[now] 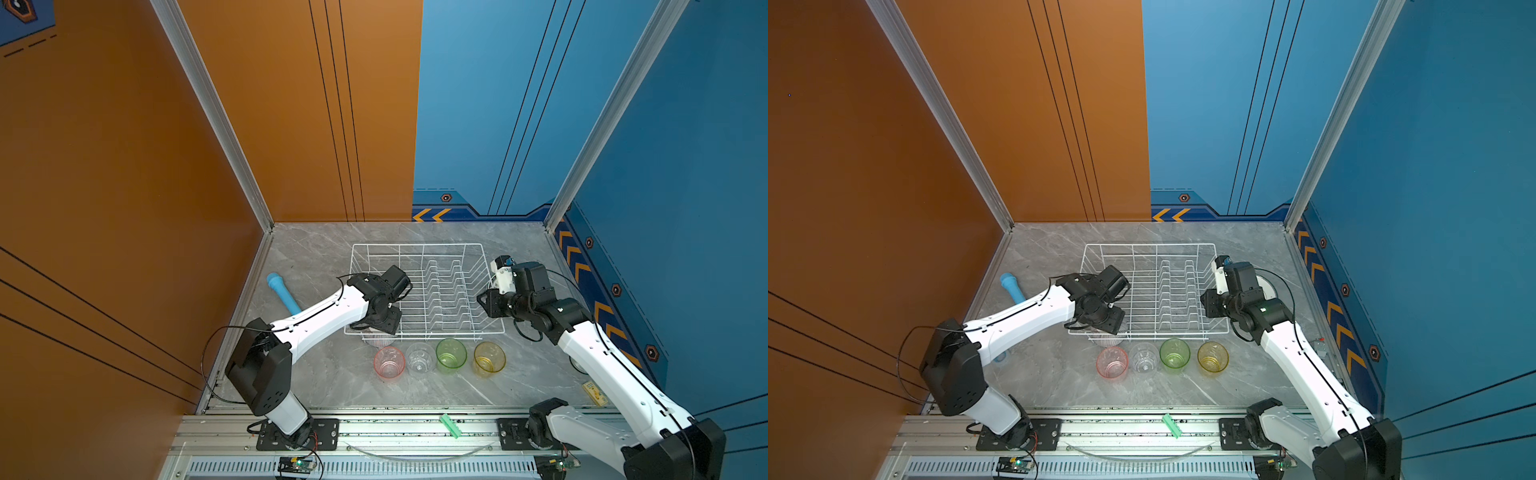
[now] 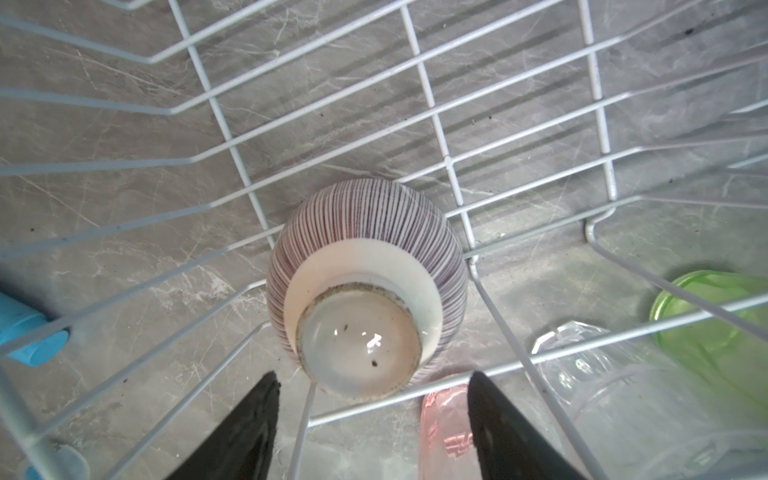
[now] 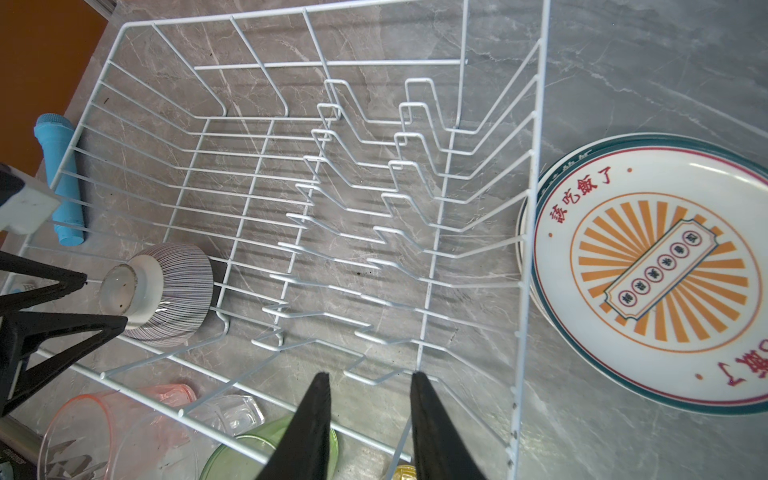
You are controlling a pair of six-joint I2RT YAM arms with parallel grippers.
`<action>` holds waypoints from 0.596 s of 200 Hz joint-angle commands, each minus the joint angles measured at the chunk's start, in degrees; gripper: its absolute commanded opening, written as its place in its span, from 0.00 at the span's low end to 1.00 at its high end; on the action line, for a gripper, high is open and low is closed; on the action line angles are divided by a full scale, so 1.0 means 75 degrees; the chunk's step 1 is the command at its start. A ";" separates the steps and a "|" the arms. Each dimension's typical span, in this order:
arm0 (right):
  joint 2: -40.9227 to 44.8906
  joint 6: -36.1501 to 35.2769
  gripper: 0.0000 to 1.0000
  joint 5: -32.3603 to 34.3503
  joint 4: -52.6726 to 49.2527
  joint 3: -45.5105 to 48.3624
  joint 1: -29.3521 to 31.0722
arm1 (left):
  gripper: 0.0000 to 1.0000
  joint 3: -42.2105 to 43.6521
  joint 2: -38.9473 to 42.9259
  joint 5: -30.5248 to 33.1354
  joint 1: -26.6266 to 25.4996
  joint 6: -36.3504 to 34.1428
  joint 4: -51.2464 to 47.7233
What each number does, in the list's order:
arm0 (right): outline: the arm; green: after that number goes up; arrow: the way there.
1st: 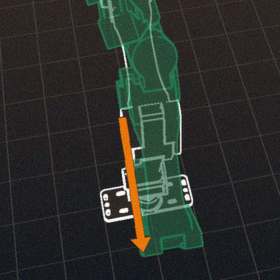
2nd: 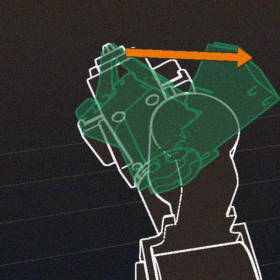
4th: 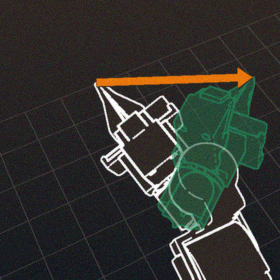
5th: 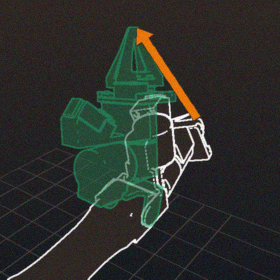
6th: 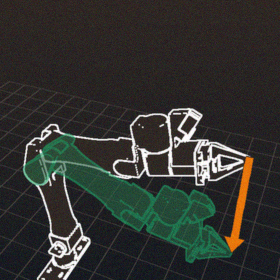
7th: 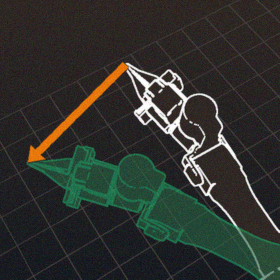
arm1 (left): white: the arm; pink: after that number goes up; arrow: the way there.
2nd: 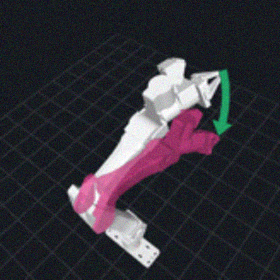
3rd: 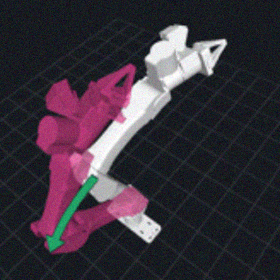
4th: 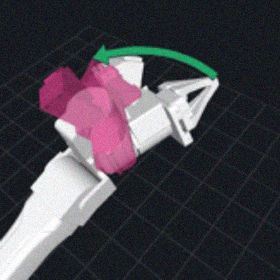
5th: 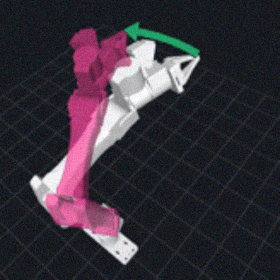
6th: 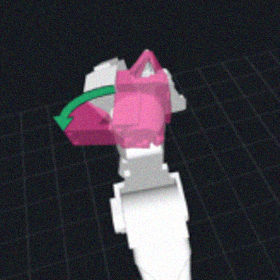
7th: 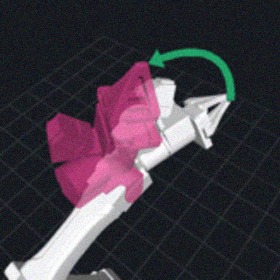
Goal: Unload the mixed dishes from the dish rack
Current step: 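Lower the left gripper onto the foot of the striped bowl, then close the left gripper on the striped bowl's foot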
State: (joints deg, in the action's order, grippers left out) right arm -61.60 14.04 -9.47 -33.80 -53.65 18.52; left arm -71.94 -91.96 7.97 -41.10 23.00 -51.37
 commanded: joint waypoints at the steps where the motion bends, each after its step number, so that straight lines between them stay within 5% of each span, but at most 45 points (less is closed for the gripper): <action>1: 0.0046 0.0120 0.31 -0.0149 0.0218 0.0087 0.0000 | 0.71 0.0143 -0.0186 -0.0240 0.0144 0.0015 0.0154; 119: -0.0036 0.0132 0.31 -0.0133 0.0218 0.0079 -0.0018 | 0.63 0.0191 -0.0495 -0.0265 0.0315 -0.0173 0.0252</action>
State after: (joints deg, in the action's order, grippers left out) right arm -61.60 14.06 -9.50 -33.58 -53.49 18.52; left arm -71.26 -95.29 6.74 -39.57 22.35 -49.06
